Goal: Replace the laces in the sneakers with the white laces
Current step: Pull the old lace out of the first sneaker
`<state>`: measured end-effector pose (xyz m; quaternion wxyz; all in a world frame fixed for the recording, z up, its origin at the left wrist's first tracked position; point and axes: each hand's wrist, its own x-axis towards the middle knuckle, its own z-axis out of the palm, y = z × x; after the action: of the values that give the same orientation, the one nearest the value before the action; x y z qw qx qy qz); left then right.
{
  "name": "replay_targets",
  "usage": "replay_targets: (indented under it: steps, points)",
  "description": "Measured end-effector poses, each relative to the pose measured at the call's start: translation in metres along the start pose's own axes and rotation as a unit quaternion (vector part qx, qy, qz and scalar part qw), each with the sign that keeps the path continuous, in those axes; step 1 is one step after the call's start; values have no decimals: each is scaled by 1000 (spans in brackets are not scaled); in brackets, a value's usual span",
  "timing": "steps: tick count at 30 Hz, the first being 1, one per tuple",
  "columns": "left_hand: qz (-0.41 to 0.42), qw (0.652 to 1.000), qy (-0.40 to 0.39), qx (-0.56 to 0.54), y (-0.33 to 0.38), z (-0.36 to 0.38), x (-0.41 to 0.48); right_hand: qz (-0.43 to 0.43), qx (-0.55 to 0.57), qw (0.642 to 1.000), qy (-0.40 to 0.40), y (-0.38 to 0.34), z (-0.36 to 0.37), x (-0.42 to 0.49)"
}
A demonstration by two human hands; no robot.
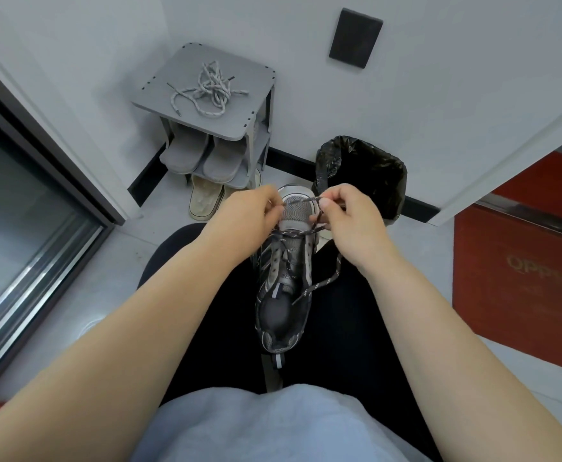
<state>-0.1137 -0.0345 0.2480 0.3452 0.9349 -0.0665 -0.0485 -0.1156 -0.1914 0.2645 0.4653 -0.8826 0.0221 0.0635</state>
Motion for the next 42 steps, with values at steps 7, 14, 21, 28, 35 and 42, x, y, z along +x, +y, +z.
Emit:
replay_targets:
  steps: [7, 14, 21, 28, 35, 42]
  points:
    - [41, 977, 64, -201, 4, -8, -5, -73, -62, 991, -93, -12, 3, 7]
    - [9, 964, 67, -258, -3, -11, -2, -42, 28, 992, -118, -17, 13, 12]
    - [3, 997, -71, -43, -8, -6, 0, -53, 152, 985, 55, -32, -19, 14]
    - [-9, 981, 59, -187, -1, -1, 1, -163, -209, 964, -17, -24, -13, 12]
    - [33, 949, 111, -294, 4, -10, -7, -102, -123, 982, -104, -27, 18, 13]
    - [-8, 951, 94, -296, -7, -11, -1, -85, -4, 996, -8, -37, 3, 13]
